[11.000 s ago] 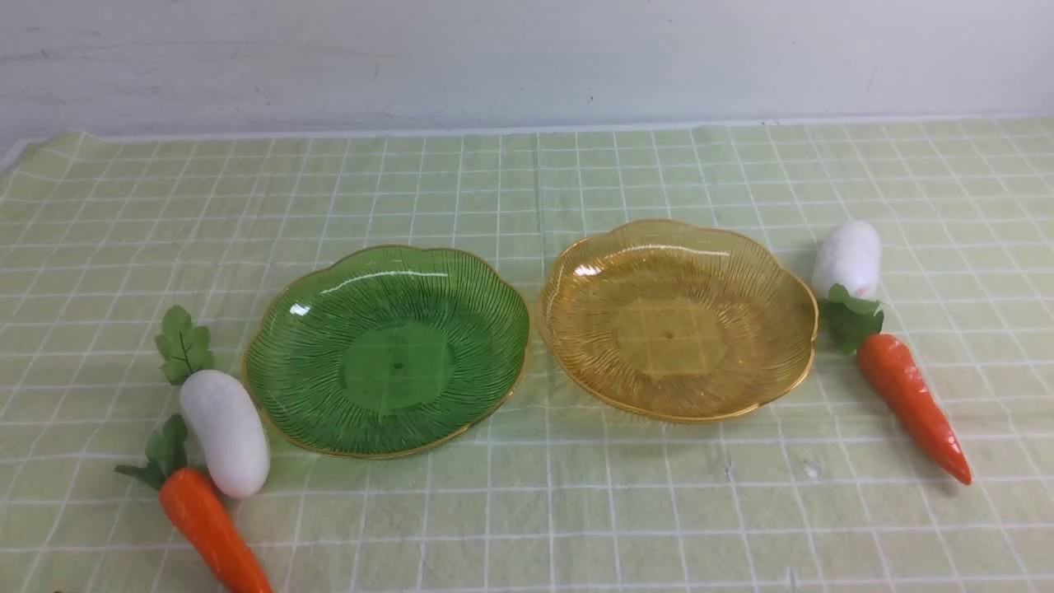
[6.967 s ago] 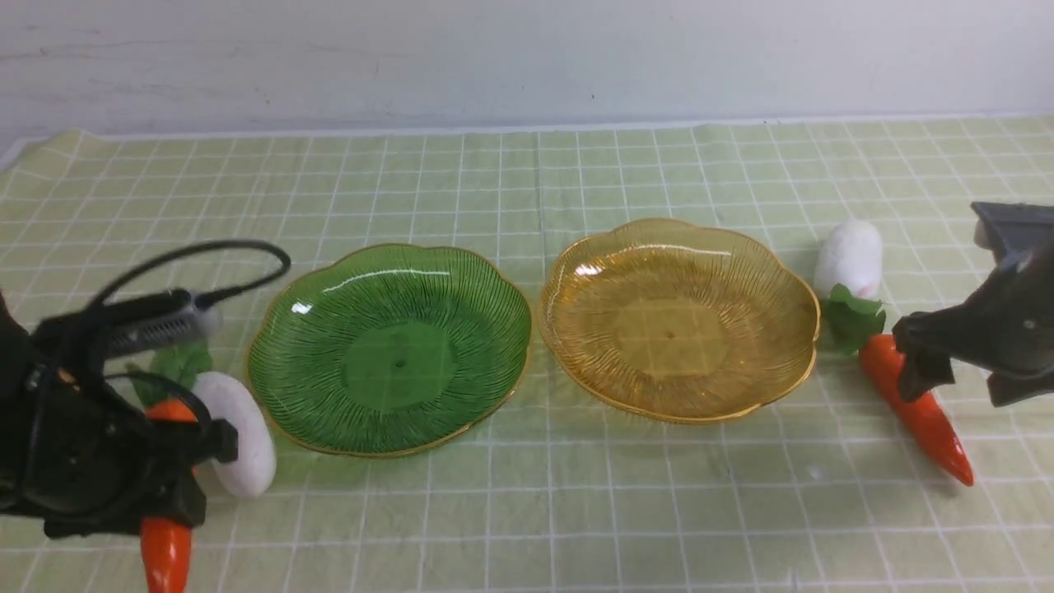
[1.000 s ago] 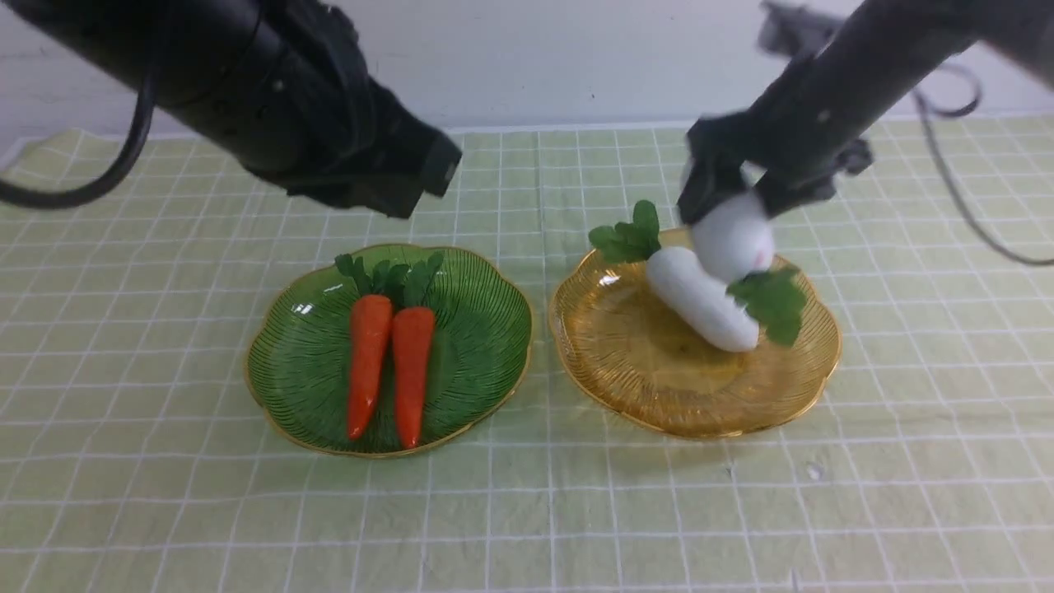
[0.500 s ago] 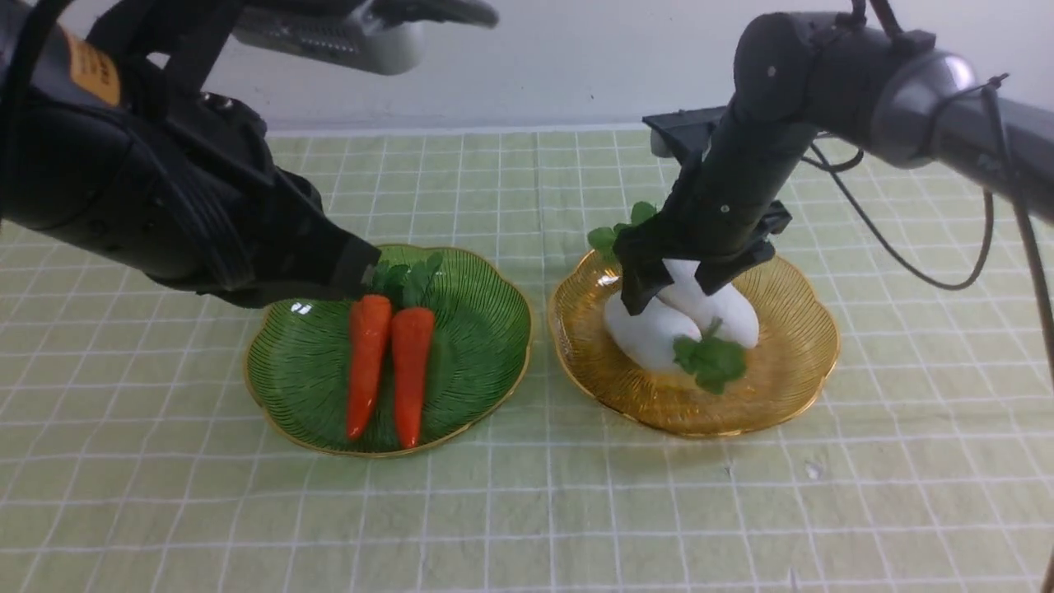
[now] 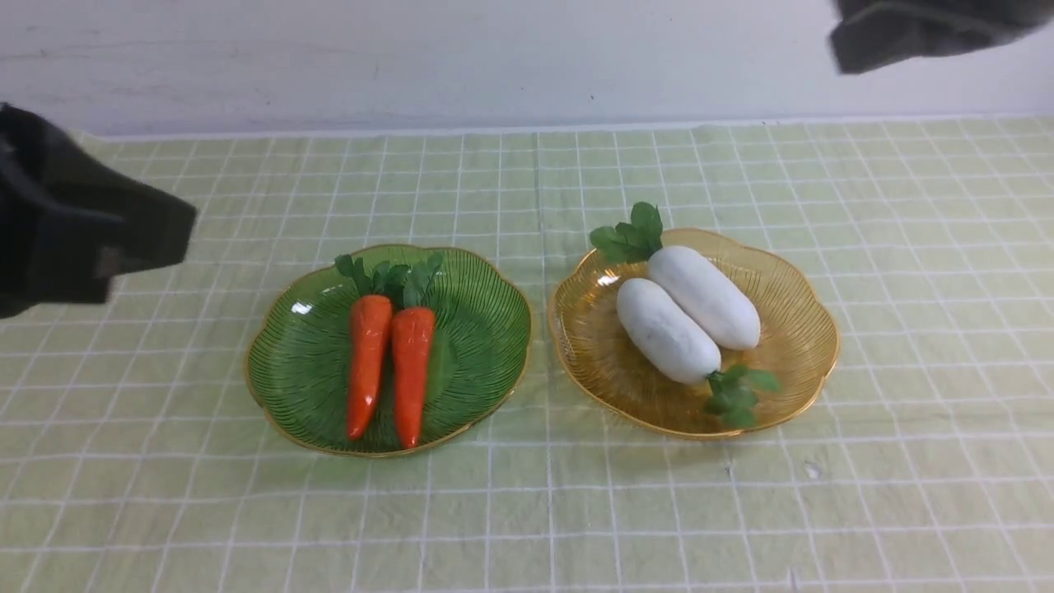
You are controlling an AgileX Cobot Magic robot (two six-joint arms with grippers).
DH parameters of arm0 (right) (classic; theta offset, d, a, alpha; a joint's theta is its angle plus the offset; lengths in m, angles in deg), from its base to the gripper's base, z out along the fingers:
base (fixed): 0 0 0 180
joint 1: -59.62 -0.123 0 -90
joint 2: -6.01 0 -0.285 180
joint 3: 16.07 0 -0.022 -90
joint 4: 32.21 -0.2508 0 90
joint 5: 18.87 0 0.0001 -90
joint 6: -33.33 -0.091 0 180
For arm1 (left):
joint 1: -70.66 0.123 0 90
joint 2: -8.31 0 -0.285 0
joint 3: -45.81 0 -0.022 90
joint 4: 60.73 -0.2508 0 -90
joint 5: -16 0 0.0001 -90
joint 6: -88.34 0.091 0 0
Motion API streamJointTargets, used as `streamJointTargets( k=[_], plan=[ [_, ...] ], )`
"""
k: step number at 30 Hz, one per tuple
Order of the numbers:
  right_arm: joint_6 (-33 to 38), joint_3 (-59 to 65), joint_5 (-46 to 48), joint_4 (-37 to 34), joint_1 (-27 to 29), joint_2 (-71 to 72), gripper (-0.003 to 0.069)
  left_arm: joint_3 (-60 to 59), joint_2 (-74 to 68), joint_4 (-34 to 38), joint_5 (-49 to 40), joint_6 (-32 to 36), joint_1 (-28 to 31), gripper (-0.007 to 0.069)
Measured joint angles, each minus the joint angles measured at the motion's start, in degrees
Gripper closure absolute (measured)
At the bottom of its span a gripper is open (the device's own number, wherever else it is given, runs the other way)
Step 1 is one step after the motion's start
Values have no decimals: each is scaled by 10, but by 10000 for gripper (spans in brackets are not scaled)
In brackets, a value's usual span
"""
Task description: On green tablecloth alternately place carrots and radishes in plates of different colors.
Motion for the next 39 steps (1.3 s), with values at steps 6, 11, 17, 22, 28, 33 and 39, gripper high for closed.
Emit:
streamJointTargets(
  k=[6,11,17,22,28,33,39],
  plan=[
    [7,263,-253,2,0,260,673,-102,115,-34,68,-14,0,632],
    [8,578,-565,6,0,568,673,-243,233,-79,147,-45,0,632],
    [9,708,-626,9,0,728,673,-350,304,-90,239,-78,0,632],
    [14,732,-626,12,0,742,673,-401,333,-93,277,-82,0,632],
    [15,732,-627,14,0,742,673,-441,396,-89,255,-82,0,632],
    [15,732,-627,14,0,742,673,-446,431,-86,254,-82,0,632],
    [15,732,-627,14,0,742,673,-446,434,-83,254,-82,0,632]
  ],
)
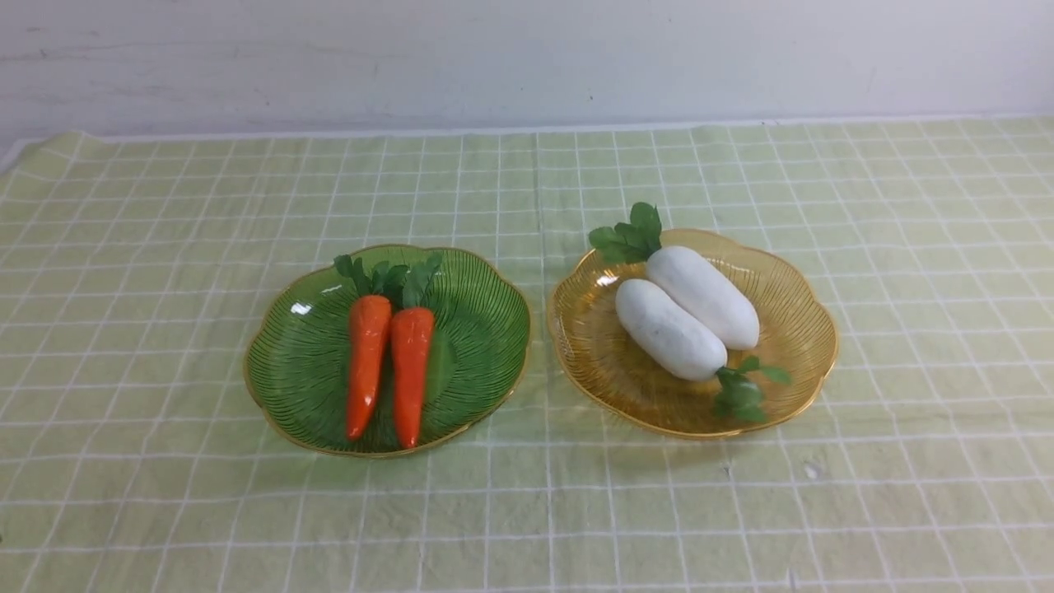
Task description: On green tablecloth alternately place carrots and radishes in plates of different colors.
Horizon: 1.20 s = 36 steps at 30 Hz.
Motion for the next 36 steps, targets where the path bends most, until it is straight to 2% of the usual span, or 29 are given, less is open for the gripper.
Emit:
streamJointTargets(
  k=[14,19,22,26,31,36],
  plan=[
    [1,0,0,0,0,0,673,-9,2,-28,2,5,2,632],
    [1,0,0,0,0,0,673,-78,43,-20,30,23,73,632],
    [1,0,0,0,0,0,673,-164,85,7,69,82,150,632],
    [1,0,0,0,0,0,673,-275,90,34,132,149,219,632],
    [1,0,0,0,0,1,673,-326,90,36,160,161,239,632],
    [1,0,-1,0,0,1,673,-330,90,37,182,161,240,632]
  ],
)
